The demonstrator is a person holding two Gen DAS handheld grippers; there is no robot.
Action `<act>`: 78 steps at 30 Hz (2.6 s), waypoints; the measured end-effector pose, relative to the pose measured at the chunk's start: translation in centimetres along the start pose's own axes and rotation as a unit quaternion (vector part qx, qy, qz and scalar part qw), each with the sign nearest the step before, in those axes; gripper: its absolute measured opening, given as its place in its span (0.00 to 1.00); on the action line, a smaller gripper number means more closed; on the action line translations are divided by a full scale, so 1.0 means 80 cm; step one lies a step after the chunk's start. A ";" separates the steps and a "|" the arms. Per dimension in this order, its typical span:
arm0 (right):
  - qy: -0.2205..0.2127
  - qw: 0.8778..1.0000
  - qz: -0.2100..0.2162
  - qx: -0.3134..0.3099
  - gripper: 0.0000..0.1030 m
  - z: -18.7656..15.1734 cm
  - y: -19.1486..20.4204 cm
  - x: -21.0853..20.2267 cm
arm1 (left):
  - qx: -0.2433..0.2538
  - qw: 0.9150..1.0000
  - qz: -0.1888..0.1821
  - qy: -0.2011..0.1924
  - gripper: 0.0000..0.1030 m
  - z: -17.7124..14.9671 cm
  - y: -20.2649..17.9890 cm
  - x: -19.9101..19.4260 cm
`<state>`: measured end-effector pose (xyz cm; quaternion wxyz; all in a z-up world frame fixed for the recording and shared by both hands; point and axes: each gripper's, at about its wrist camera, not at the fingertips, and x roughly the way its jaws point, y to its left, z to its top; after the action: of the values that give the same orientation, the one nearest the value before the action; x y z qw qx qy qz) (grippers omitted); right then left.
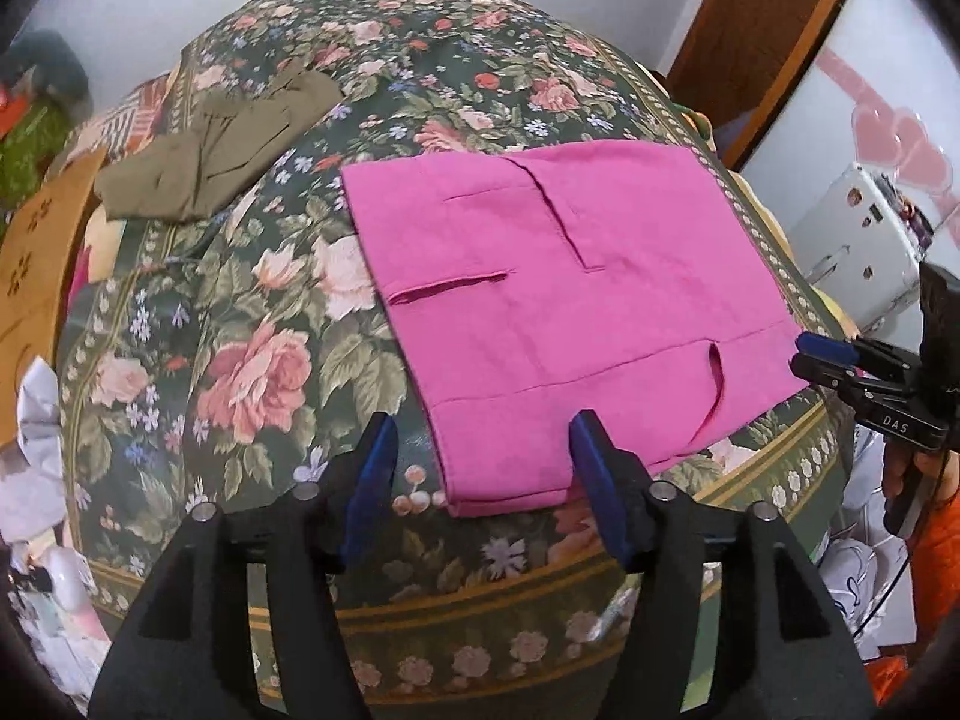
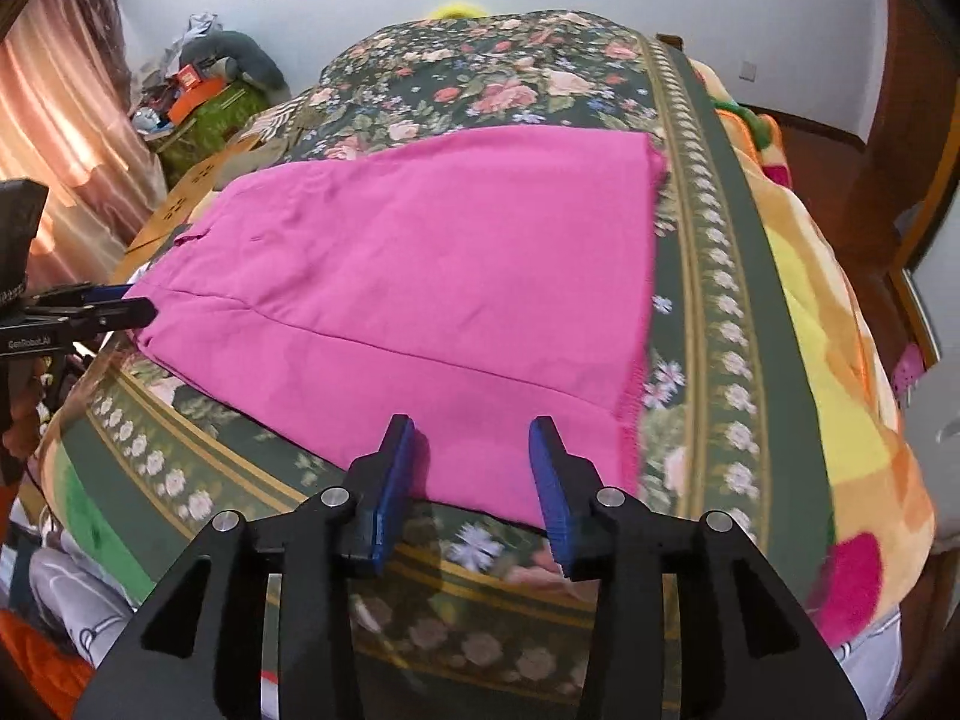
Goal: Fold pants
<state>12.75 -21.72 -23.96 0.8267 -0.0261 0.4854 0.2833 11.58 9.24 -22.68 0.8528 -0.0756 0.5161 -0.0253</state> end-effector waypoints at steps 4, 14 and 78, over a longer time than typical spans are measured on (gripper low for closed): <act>0.001 1.000 -0.004 0.019 0.36 -0.006 -0.016 -0.006 | -0.010 1.000 -0.004 -0.003 0.62 -0.002 0.004 -0.006; -0.017 0.999 -0.035 0.023 0.36 0.035 -0.040 -0.029 | -0.037 0.998 0.026 -0.051 0.62 0.052 0.036 -0.050; 0.069 0.992 0.007 -0.109 0.81 0.096 0.091 0.088 | 0.039 0.996 0.084 0.019 0.85 0.081 -0.012 0.062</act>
<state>17.82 -10.06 -24.01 0.7817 -0.1319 0.5074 0.3378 19.66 8.35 -23.88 0.8444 0.0015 0.5351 0.0246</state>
